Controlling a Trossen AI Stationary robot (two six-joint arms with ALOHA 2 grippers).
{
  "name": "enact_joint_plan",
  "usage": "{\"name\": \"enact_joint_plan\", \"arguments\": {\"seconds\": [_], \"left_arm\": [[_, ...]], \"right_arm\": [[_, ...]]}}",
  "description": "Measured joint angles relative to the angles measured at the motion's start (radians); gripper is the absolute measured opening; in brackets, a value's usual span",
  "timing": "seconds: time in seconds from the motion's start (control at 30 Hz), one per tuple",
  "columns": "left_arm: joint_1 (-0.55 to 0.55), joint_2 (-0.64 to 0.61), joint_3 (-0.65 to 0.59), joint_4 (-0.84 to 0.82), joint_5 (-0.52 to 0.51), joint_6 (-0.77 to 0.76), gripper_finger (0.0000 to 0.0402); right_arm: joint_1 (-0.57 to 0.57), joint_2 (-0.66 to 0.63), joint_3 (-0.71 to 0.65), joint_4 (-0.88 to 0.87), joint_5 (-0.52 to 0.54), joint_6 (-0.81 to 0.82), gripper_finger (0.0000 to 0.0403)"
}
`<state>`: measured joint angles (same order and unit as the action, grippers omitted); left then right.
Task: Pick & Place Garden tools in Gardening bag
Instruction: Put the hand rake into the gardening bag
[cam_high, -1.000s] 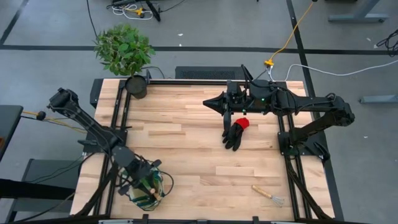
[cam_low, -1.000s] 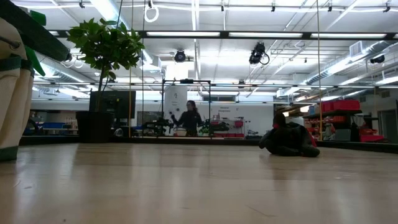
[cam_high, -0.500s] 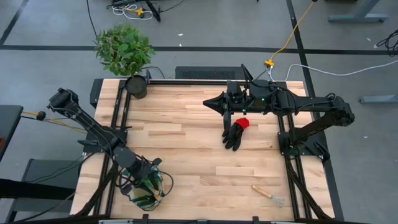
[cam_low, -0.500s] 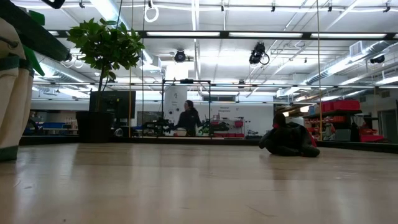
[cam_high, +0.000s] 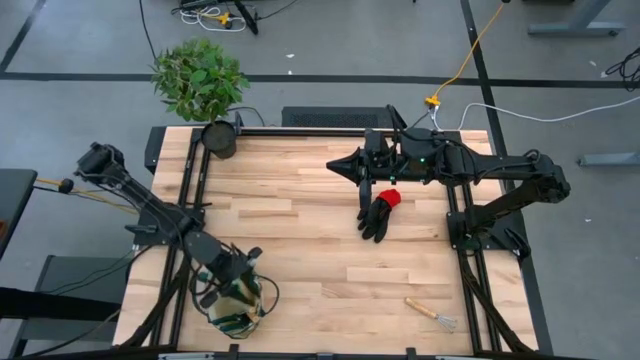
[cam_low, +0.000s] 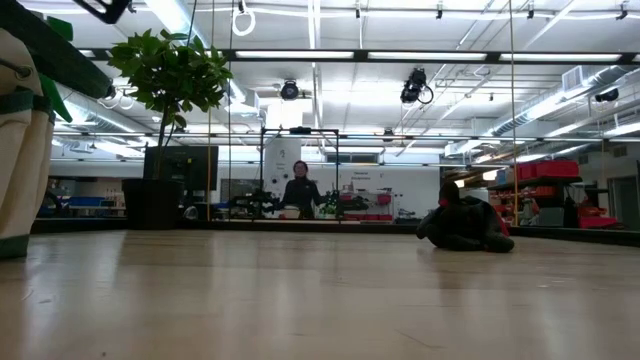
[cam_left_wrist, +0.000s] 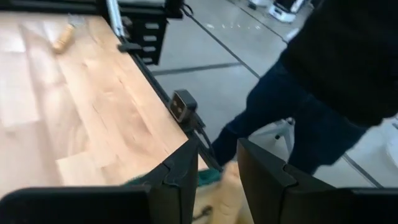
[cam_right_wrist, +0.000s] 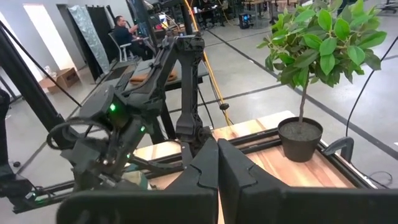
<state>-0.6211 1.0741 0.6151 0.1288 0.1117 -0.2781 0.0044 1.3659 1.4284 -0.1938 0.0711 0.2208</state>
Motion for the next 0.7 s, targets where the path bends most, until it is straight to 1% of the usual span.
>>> {"name": "enact_joint_plan", "arguments": {"seconds": [0.33, 0.47, 0.7], "left_arm": [[0.119, -0.1, 0.0, 0.015, 0.0, 0.001, 0.0119], [0.165, -0.135, 0.0, 0.017, -0.003, 0.002, 0.0119], [0.26, -0.189, 0.001, 0.022, -0.022, 0.003, 0.012]], "right_arm": [[0.0, 0.0, 0.0, -0.042, 0.0, 0.002, 0.0004], [0.0, 0.0, 0.0, -0.069, 0.0, 0.003, 0.0023], [0.0, 0.0, 0.0, -0.131, 0.0, -0.012, 0.0068]]}}
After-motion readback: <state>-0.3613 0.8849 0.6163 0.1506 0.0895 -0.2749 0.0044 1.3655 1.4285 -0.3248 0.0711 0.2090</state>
